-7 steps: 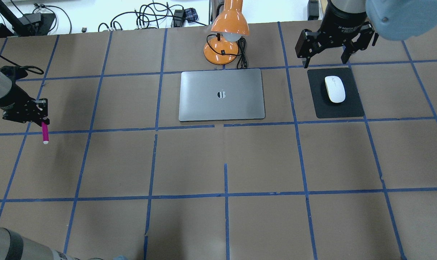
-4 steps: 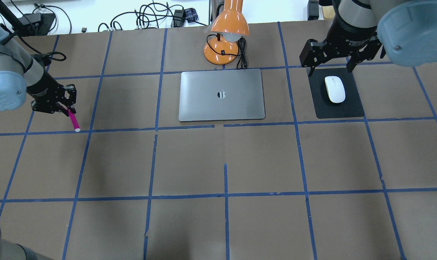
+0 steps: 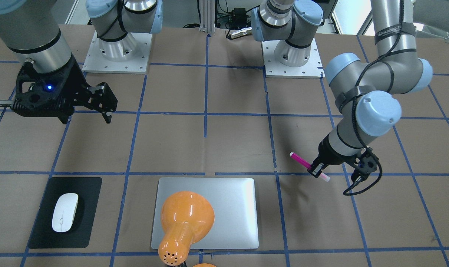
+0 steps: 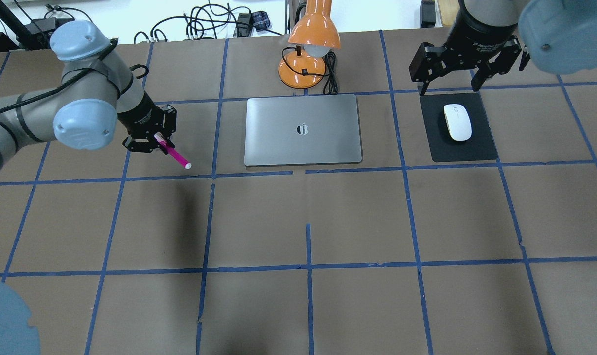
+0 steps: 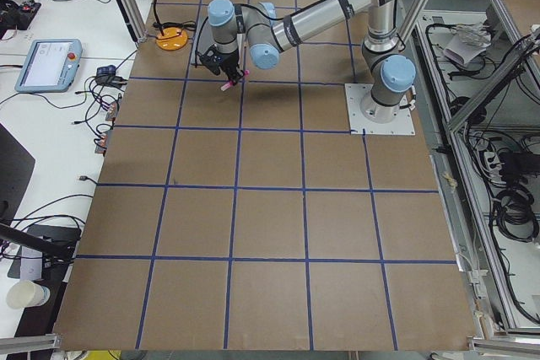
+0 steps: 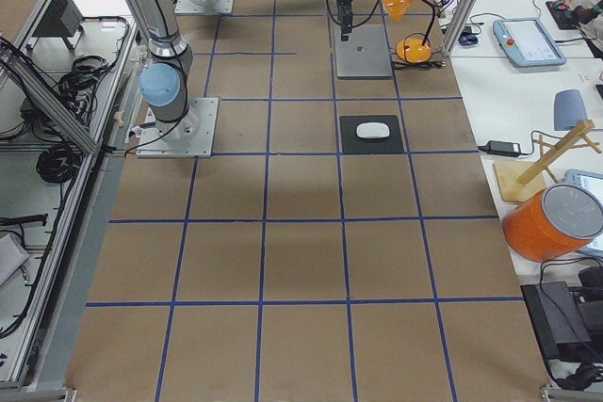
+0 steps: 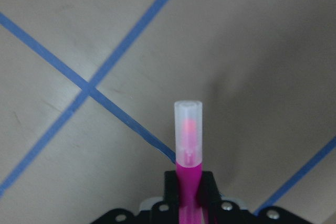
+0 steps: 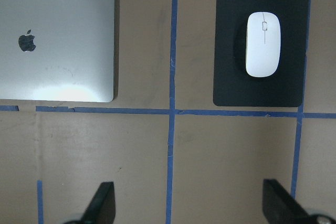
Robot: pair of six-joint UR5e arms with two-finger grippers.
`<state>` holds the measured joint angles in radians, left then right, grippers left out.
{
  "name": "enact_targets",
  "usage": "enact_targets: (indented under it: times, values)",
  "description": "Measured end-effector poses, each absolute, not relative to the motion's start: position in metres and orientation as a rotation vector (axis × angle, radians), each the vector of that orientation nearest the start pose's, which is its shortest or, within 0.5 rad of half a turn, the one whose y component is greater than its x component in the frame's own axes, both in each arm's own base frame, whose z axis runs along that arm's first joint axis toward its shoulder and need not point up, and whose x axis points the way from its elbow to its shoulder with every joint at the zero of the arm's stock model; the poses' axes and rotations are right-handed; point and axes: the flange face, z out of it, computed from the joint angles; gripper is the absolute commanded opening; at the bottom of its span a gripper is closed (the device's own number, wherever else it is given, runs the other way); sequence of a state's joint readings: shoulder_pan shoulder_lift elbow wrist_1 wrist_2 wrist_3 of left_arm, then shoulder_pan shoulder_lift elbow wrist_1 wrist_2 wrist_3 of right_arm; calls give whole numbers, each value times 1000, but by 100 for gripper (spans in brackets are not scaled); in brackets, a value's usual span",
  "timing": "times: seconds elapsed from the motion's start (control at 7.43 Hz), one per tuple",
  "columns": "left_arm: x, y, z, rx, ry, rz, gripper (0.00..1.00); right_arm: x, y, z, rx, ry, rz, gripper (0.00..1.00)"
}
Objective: Place pen and mouse around notebook
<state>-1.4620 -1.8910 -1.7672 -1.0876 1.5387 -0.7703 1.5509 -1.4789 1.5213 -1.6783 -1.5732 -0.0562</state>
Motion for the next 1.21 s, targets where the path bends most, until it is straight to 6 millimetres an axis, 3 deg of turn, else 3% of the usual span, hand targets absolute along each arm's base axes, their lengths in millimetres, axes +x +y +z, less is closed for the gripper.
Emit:
enact_targets:
  times: [0.54,0.67,0.94,1.21]
  values:
    - [-225,-553,259,-1665,2711,23,0,122,-537,477,-49,3168,-88,100]
    - [-255,-542,255,-1713,2679,26,0,123,-537,476,-47,3166,-83,100]
    - [-293,-526,238,-1765,2626,52,0,123,-537,474,-46,3166,-78,100]
    - [-316,-520,220,-1875,2548,53,0,123,-537,474,-47,3166,-76,100]
